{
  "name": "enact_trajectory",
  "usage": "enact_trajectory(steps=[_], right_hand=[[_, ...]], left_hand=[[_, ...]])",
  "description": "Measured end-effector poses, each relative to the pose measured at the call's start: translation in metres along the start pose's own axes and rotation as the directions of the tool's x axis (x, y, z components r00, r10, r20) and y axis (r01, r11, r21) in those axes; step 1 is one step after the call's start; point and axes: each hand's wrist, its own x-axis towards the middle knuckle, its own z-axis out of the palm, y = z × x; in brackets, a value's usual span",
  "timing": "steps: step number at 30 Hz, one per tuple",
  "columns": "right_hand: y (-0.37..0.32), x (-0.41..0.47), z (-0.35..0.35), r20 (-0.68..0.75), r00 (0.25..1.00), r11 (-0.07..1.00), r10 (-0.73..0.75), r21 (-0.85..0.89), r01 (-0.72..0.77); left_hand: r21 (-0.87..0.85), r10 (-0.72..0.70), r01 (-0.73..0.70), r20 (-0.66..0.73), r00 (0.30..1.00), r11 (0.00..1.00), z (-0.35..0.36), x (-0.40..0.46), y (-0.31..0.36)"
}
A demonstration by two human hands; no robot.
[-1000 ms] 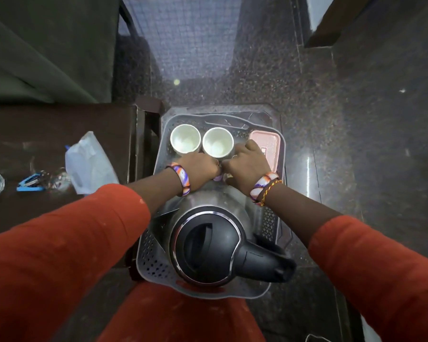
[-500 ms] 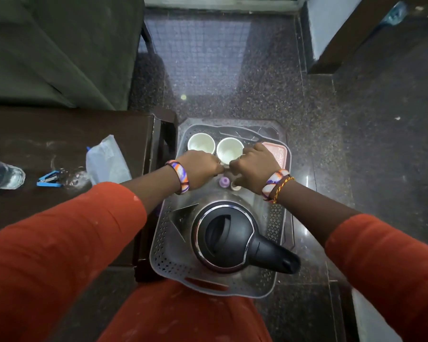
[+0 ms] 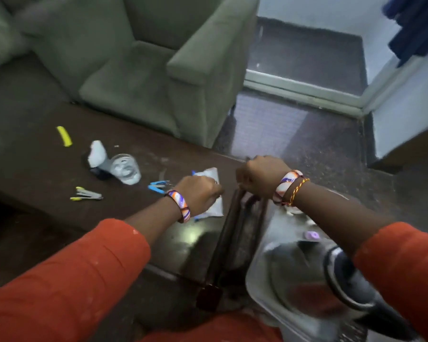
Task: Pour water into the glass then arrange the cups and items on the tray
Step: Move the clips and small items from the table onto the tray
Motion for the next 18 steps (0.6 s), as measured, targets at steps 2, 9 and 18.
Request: enact_trajectory(steps=[2,9,18], right_hand=[[-0.049,0.030,0.000,0.027,0.999,0.999,-0.042,0.008,0.041],[-0.232,0.134,0.029,0.132,0.974,0.980,-0.183,0.106,0.170],[-0.356,0.207,0.089,0.303,0.909,0.926,-0.286,0.331,0.181]], left_hand=[[-0.016,-0.048,0.049,0.009,0.999,0.999,0.002,-0.042,-0.041],[-0.112,-0.289,0.298,0.090,0.953,0.948,0.023,-0.200,-0.182],[-0.293,-0.569,0.658,0.338,0.750,0.693,0.063,-0.303,-0.296]])
